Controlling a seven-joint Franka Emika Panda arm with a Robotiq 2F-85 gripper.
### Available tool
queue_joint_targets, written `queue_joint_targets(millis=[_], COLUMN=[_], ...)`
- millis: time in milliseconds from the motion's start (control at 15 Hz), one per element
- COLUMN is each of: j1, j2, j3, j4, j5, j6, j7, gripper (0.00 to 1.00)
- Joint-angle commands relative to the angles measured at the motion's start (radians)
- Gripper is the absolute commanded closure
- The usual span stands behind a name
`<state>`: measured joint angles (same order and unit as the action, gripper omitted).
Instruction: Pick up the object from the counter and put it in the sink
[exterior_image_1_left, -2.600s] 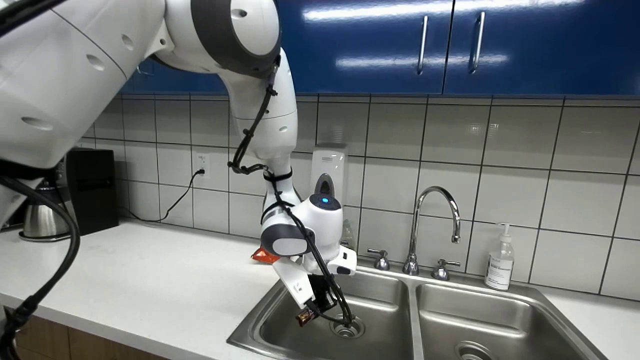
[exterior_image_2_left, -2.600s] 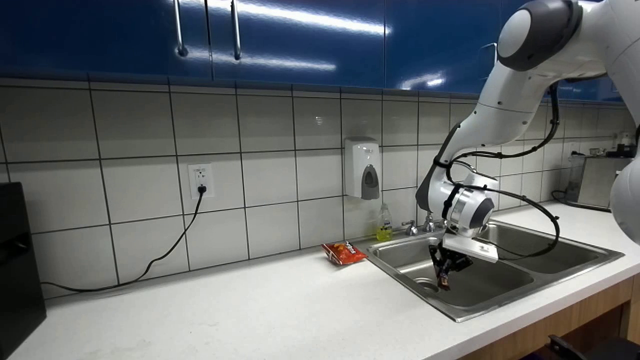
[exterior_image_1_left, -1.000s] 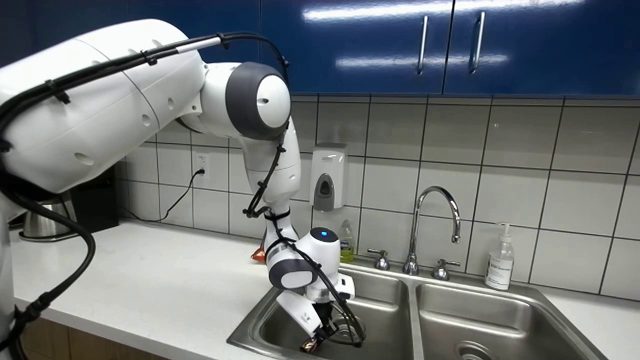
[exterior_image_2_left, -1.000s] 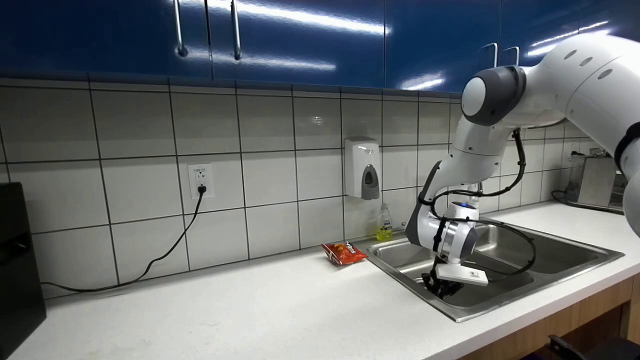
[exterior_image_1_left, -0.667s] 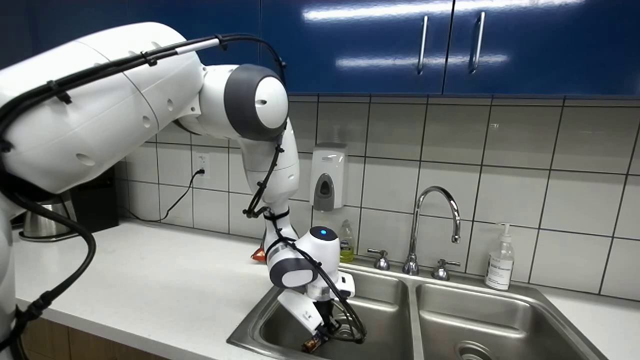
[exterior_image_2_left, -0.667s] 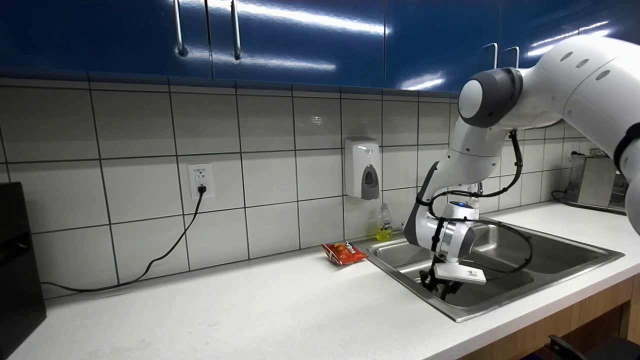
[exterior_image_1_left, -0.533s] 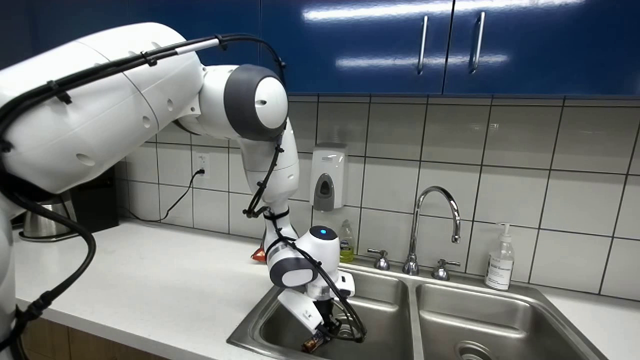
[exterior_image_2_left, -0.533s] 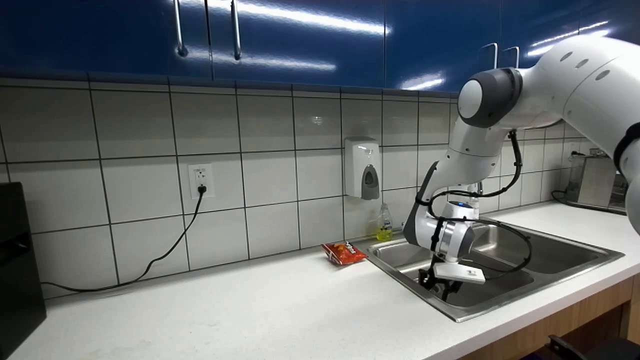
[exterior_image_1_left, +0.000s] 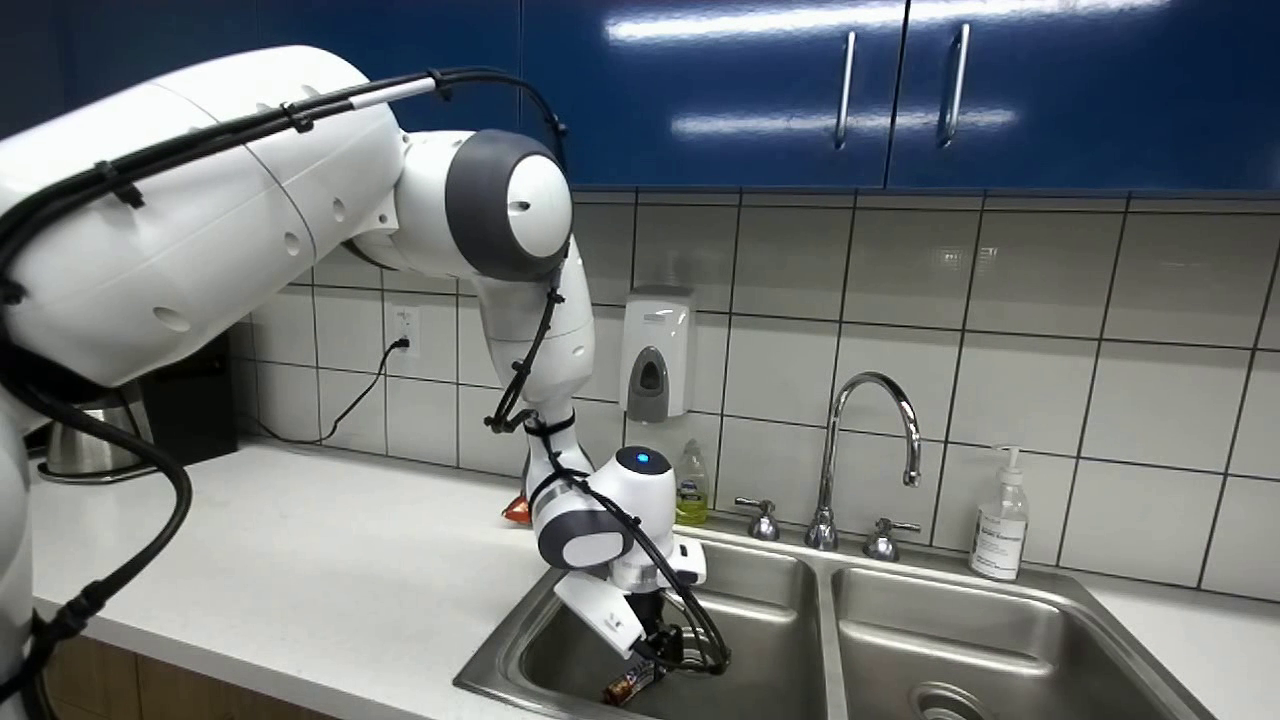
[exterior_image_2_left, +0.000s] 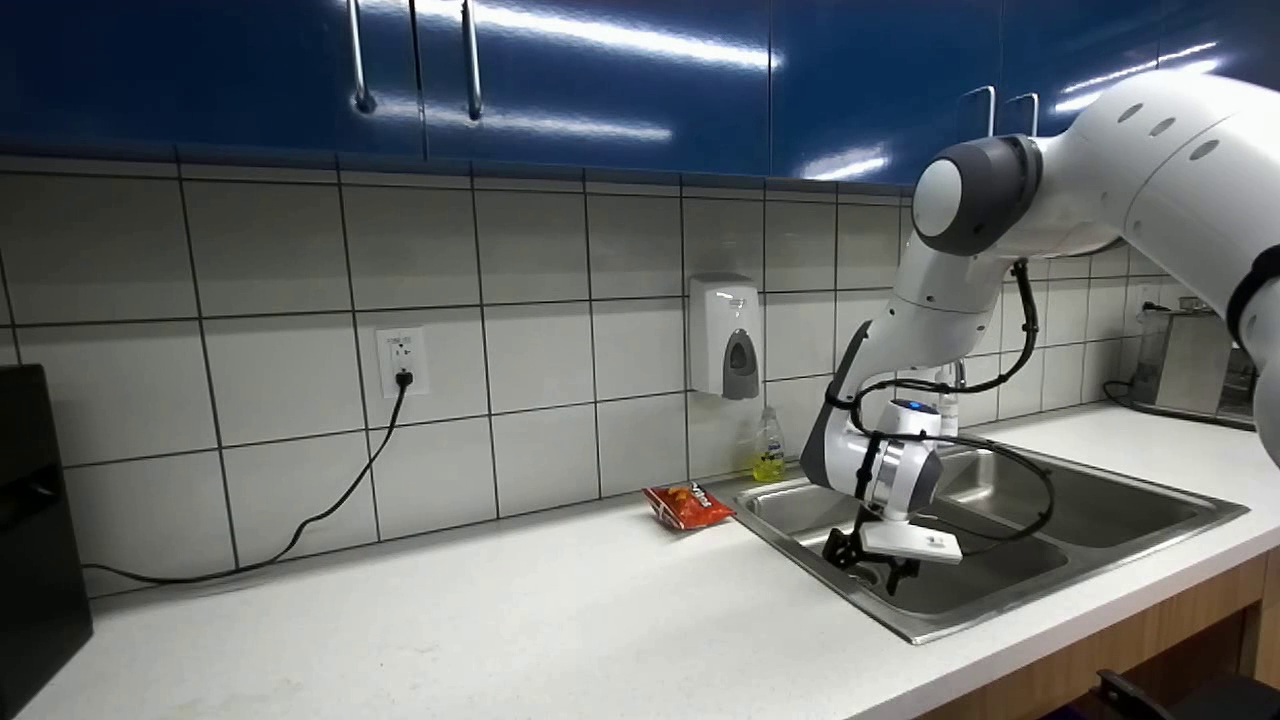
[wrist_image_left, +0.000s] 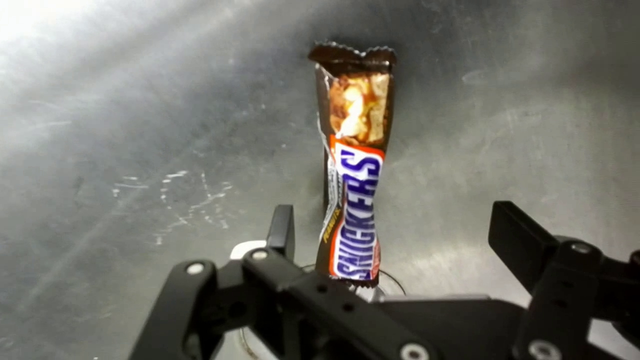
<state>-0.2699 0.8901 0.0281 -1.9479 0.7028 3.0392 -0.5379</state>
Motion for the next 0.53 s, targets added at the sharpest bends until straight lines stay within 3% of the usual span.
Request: queue_joint_targets(millis=[0, 467], j1=[0.023, 0.019], j2=[-0.024, -0.038], j3=[-0.013, -0.011], j4=[-0.006, -0.004], j5=[0.001, 0.012], j6=[0.01, 0.036], j7=[0.015, 0.018], gripper=[0.0, 0.0])
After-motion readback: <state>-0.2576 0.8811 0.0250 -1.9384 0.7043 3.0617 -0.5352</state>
